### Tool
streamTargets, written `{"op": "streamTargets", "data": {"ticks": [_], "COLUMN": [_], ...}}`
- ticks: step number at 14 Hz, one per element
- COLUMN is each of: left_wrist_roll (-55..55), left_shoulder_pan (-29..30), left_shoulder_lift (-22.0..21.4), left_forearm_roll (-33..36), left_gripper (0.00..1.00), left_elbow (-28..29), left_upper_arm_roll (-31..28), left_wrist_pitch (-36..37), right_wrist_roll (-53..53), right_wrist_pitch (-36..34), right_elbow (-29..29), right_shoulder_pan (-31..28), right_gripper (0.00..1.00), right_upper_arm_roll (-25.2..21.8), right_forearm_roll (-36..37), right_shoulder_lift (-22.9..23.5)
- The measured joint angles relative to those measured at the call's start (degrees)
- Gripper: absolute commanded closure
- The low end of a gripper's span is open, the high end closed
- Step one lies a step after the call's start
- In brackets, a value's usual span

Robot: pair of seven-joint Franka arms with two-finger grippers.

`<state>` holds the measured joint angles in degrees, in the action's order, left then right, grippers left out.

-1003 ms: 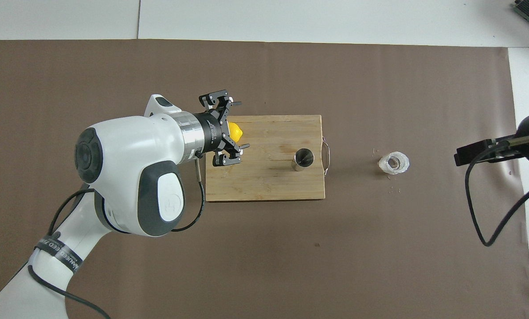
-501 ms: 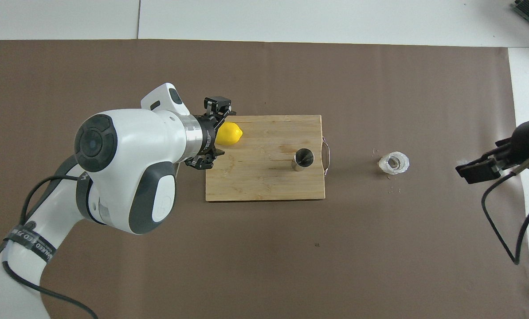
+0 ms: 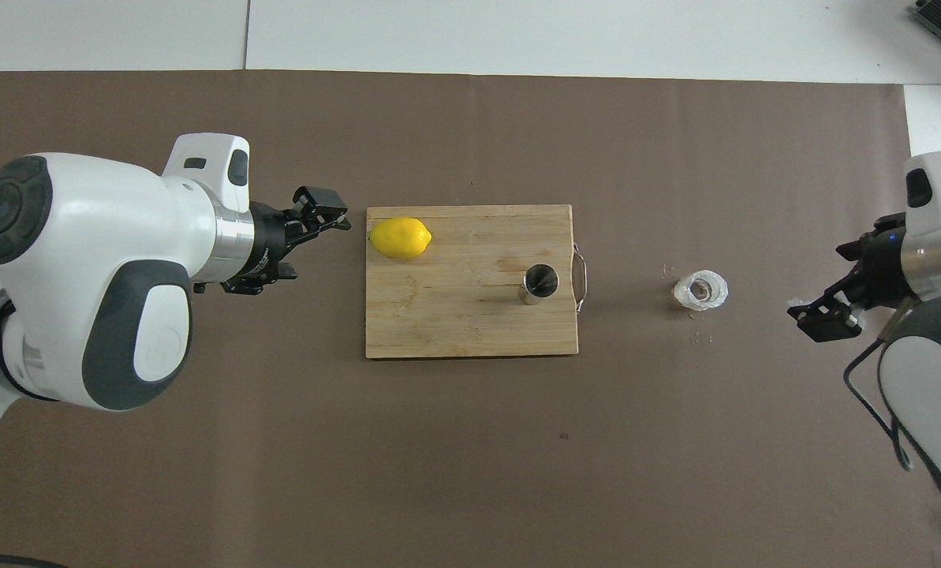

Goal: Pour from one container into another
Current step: 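Retract the left gripper while the right gripper reaches the clear glass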

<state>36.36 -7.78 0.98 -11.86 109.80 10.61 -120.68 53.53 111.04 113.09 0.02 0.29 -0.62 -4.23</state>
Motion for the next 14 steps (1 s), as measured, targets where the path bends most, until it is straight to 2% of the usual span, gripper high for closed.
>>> {"op": "streamTargets", "data": {"ticks": [4,9,14], "left_wrist_roll": [-10.0,-24.1,-27.5], "left_shoulder_pan": [0.1,3.8,8.1], "left_shoulder_lift": [-0.5,-1.7,-2.0], "left_forearm_roll": [9.2,10.4,10.4], "left_gripper": [0.00,0.00,0.00], "left_elbow": [0.0,-2.4,-6.1], "left_upper_arm_roll": [0.1,-0.5,-0.7], "left_wrist_pitch": [4.8,10.2,14.8], "right_wrist_roll": [12.6,31.5,41.4], "right_wrist_pitch": [5.2,14.3,18.6], "right_elbow": [1.9,3.7,6.4], "right_shoulder_pan": [-2.6,-4.3,-4.2], "right_gripper": [0.00,0.00,0.00], "right_upper_arm_roll": [0.0,-0.1,0.0], "right_forearm_roll": [-5.5,-15.4,-21.5], "right_shoulder_lift": [5.8,12.5,15.2]}}
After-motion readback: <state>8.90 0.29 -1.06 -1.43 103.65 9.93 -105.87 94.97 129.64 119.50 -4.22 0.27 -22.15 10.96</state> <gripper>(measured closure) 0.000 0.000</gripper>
